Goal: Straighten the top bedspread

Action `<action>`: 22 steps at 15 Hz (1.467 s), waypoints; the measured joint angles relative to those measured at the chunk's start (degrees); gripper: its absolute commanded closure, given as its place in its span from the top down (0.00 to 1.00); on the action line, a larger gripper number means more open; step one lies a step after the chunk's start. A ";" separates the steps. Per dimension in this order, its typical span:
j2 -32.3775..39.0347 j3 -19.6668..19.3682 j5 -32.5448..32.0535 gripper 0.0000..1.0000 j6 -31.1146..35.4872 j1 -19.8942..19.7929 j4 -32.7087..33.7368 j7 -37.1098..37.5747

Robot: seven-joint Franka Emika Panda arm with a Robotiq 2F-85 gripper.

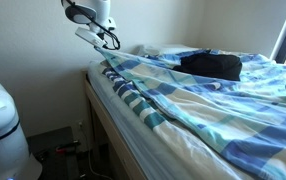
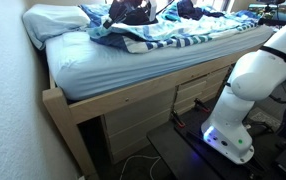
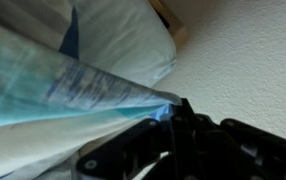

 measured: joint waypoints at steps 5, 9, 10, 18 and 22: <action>0.49 -0.02 3.97 0.01 -0.16 -0.75 -3.44 -1.33; 1.21 -0.01 6.11 0.01 -0.20 -1.19 -4.57 -1.51; 1.37 -0.01 6.31 0.01 -0.24 -1.23 -4.65 -1.51; 1.70 0.33 6.39 0.48 -2.77 -1.81 -4.81 -1.47; 1.39 1.59 6.36 0.79 -4.36 -1.90 -4.78 -1.34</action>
